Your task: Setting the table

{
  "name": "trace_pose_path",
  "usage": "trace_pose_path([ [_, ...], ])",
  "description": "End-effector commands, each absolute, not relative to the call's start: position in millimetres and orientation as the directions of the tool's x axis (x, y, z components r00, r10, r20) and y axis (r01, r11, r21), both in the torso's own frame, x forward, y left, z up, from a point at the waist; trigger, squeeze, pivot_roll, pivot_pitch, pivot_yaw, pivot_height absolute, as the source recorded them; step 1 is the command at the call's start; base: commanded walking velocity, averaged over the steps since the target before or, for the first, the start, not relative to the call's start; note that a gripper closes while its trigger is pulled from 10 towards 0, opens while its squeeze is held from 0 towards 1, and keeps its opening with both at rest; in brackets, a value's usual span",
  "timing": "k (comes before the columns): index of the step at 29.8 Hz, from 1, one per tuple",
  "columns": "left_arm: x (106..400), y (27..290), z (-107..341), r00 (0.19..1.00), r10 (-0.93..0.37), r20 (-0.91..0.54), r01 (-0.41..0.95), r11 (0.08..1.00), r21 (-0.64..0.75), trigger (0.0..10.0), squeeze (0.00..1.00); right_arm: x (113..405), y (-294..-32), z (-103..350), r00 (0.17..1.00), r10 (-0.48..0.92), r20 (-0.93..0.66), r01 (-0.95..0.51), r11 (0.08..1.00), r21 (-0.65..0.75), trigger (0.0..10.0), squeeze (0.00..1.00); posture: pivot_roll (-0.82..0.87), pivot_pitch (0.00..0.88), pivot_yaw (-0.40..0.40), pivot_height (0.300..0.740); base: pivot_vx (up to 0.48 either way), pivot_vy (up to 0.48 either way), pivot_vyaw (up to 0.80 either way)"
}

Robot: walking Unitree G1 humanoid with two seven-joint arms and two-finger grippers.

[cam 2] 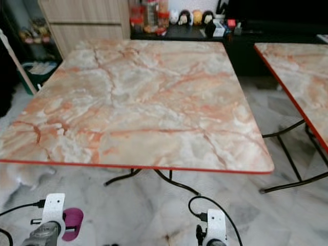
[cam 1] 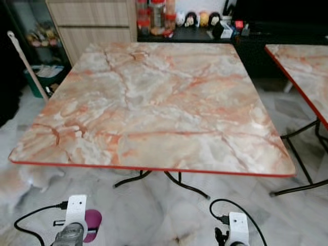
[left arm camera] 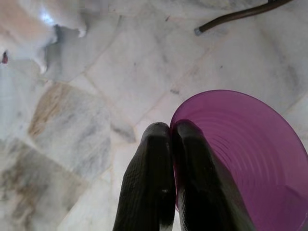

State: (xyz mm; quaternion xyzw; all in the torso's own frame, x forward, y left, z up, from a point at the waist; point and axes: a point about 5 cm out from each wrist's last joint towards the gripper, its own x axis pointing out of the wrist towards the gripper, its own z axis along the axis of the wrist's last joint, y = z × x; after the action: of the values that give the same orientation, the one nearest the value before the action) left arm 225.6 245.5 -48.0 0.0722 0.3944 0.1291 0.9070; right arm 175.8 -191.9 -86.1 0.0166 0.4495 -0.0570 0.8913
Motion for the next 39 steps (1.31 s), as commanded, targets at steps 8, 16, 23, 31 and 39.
trace_pose_path([
  [8, 221.2, 245.2, -51.3, 0.633, 0.299, -0.714, -0.177, 0.954, 0.243, 10.0, 0.00, 176.0, -194.0, -85.8, 0.589, -0.091, -0.803, 0.145, 0.989, -0.006, 10.0, 0.00, 0.03, 0.070, -0.005, 0.740, 0.000, -0.478, 0.00],
  [16, 219.0, 243.4, -53.2, 0.631, 0.292, -0.719, -0.168, 0.956, 0.241, 10.0, 0.00, 174.8, -195.2, -86.2, 0.586, -0.097, -0.804, 0.152, 0.988, -0.008, 10.0, 0.00, 0.03, 0.076, -0.009, 0.740, 0.000, -0.457, 0.00],
  [23, 219.5, 242.8, -53.2, 0.628, 0.291, -0.722, -0.181, 0.957, 0.228, 10.0, 0.00, 175.8, -198.0, -85.4, 0.585, -0.110, -0.803, 0.184, 0.983, -0.001, 10.0, 0.00, 0.03, 0.097, -0.013, 0.740, 0.000, -0.454, -0.34],
  [31, 220.1, 242.9, -52.7, 0.628, 0.295, -0.720, -0.190, 0.956, 0.226, 10.0, 0.00, 175.9, -197.6, -85.4, 0.587, -0.108, -0.802, 0.167, 0.986, -0.011, 10.0, 0.00, 0.02, 0.107, -0.009, 0.740, 0.000, -0.454, 0.00],
  [39, 218.8, 240.8, -54.3, 0.625, 0.286, -0.727, -0.177, 0.958, 0.225, 10.0, 0.00, 173.9, -198.4, -86.2, 0.582, -0.117, -0.804, 0.184, 0.983, -0.011, 10.0, 0.00, 0.01, 0.116, -0.003, 0.740, 0.000, -0.453, 0.00],
])
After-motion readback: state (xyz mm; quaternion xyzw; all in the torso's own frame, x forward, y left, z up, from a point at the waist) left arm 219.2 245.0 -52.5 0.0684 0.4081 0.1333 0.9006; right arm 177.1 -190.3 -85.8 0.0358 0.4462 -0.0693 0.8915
